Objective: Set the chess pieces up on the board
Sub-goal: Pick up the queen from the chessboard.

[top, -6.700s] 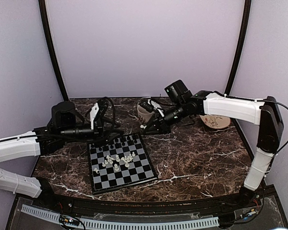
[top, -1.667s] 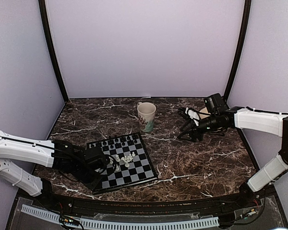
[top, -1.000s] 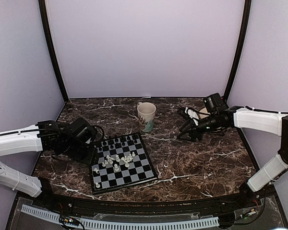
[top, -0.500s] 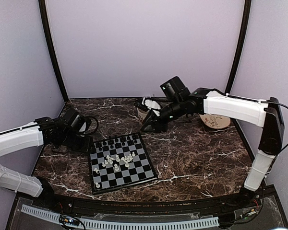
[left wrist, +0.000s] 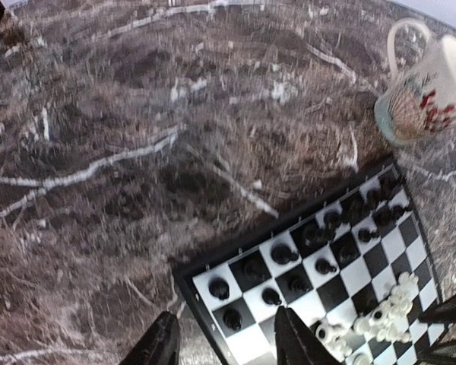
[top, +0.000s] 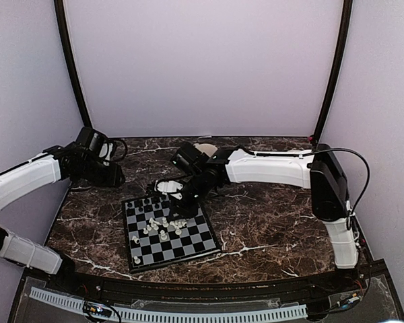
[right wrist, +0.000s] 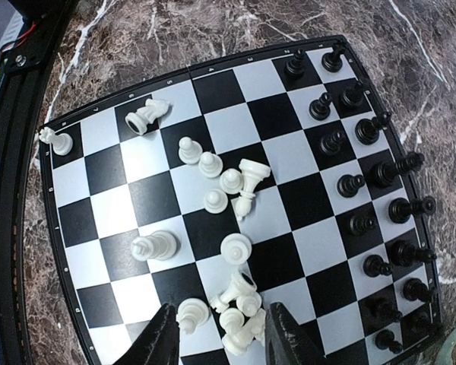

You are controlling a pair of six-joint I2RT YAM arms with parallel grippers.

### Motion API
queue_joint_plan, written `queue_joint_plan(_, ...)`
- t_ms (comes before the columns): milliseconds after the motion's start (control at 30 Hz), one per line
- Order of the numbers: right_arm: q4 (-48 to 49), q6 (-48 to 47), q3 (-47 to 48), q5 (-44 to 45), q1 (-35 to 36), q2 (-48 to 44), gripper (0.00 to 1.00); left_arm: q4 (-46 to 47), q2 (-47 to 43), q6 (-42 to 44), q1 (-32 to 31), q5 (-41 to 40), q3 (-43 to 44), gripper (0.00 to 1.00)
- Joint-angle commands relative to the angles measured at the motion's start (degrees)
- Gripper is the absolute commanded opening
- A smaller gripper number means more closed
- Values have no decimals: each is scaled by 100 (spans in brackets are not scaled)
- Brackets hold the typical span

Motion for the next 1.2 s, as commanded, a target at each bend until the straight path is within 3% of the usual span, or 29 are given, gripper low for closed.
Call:
queue_joint_plan(0,-195,-320,469,205,277,279,41,507,339,426,288,645,826,45)
queue_joint_plan(167,-321,-520,584,100,483,482,44,968,803,506,326,773,1257,45)
queue_joint_plan(267,-382,-564,592,173,584,587,45,1446,788,530,378,1235,1014,45)
queue_joint_plan(533,-361,-392,725,247,652,820,44,2044,403,576,565,1455,408,45)
queue_joint_plan(1000,-492,-332,905,189,687,795,11,2027,327,745,584,1493,295,45)
queue_joint_plan(1167,-293,-297,450,60,690,234,6,1936,248,890,587,1412,279,45)
